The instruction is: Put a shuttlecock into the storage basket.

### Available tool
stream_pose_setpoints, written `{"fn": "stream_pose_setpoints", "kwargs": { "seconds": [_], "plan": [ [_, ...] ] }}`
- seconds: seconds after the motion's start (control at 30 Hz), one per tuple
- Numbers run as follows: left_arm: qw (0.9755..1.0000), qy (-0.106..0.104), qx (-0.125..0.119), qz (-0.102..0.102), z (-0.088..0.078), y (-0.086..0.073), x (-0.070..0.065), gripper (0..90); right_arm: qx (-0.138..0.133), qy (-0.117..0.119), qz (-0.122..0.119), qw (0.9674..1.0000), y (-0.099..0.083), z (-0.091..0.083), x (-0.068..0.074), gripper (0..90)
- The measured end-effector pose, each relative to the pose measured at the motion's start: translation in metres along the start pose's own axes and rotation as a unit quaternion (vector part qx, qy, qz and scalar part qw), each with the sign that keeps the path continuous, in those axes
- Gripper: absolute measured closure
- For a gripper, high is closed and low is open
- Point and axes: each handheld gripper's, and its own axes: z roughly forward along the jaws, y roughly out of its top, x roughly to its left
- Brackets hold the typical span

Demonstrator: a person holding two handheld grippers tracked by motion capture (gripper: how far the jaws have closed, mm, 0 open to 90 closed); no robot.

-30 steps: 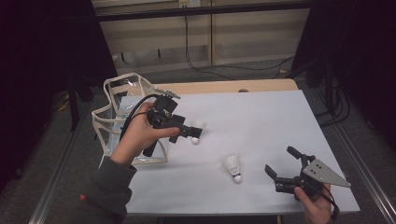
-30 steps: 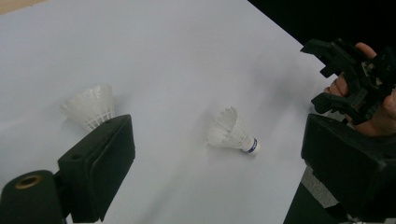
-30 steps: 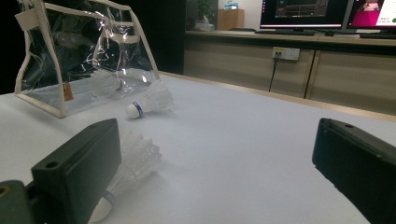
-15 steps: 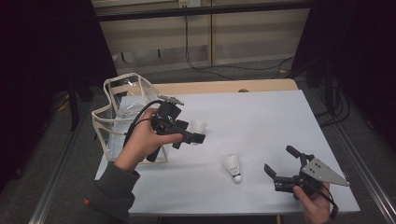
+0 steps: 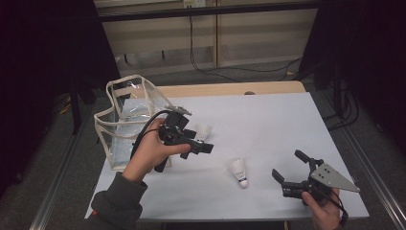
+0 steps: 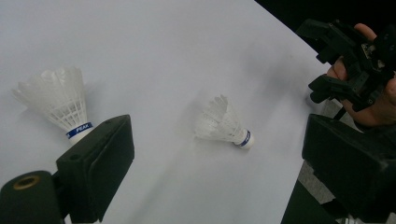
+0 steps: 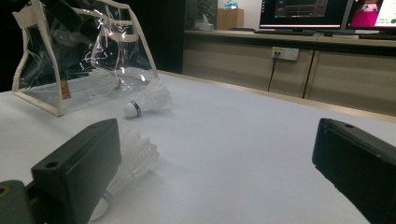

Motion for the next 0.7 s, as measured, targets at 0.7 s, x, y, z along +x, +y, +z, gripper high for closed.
{"fn": "stream_pose_setpoints", "kwargs": {
  "seconds": [0.7],
  "plan": [
    [0.9999,0.013,0.007,0.0,0.019,-0.015,-0.009,8.6,-0.001,0.004,-0.001,1.0,0.001,0.003,0.001,1.3]
  ]
}}
